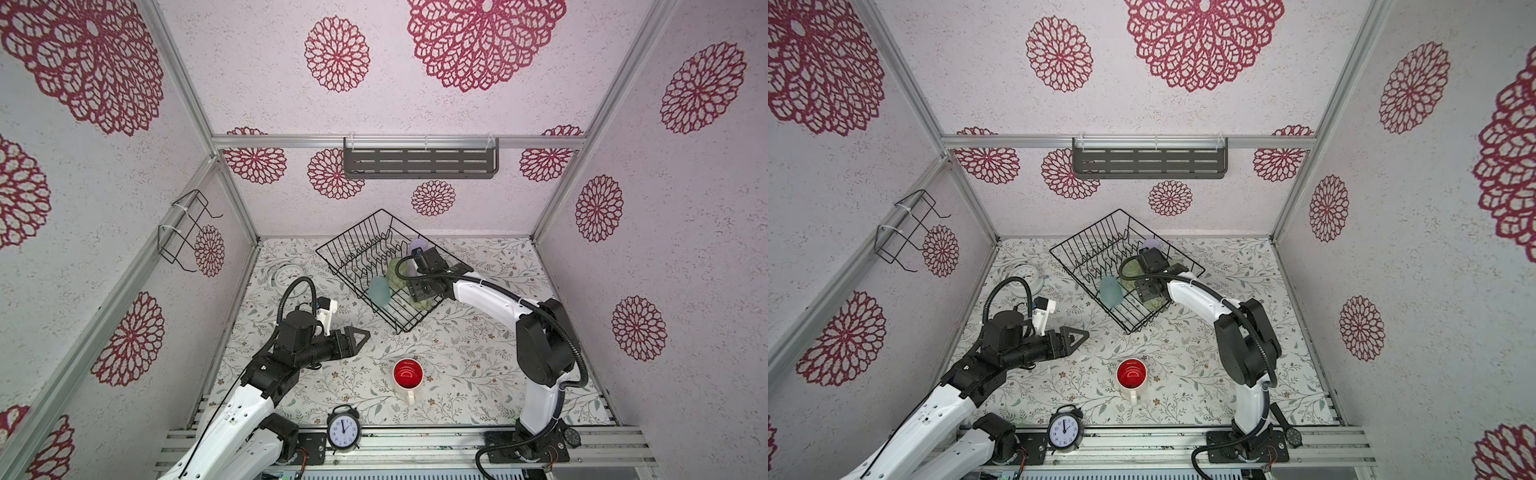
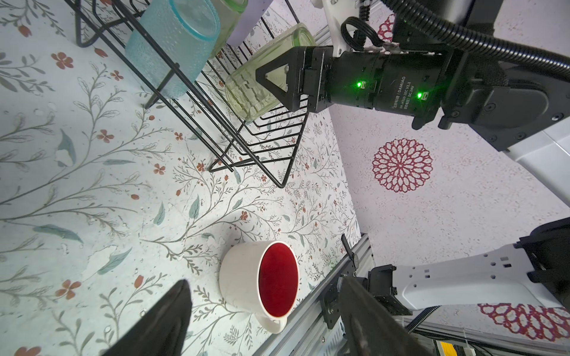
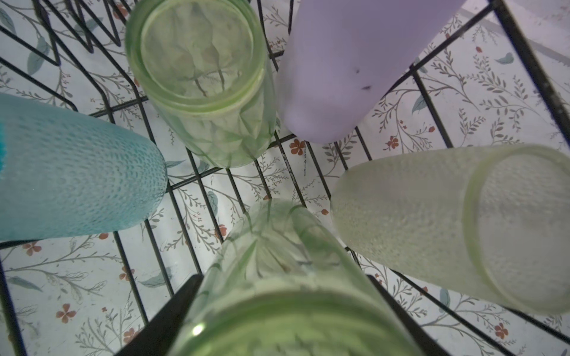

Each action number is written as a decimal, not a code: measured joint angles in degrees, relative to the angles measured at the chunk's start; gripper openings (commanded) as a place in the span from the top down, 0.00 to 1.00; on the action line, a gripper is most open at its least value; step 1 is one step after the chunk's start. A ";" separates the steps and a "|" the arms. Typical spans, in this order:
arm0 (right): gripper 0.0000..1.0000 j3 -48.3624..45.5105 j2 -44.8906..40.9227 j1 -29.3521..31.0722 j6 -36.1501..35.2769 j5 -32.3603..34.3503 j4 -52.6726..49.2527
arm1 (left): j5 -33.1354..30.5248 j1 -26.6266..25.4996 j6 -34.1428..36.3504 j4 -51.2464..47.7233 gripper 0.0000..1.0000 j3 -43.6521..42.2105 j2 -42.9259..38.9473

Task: Load the cups into the dish rack
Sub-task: 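Lower the light green cup upright into the rack with the right gripper, then grasp the red-lined white mug with the left gripper while the right gripper withdraws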

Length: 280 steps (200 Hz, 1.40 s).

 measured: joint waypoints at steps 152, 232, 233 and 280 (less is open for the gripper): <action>0.01 -9.57 -19.61 0.00 1.70 0.66 4.24 | -2.82 -9.03 -0.72 -0.94 0.22 1.38 3.45; 0.01 -38.14 -46.40 -2.49 6.80 11.23 18.51 | -11.54 -22.97 -0.15 -6.75 0.24 9.05 17.42; 0.01 -38.60 -46.64 -2.71 6.99 11.41 18.62 | -11.65 -23.10 -0.13 -6.88 0.24 9.18 17.59; 0.01 -52.83 -55.23 -11.74 14.88 13.31 20.70 | -15.02 -29.53 0.20 -10.27 0.24 15.39 27.52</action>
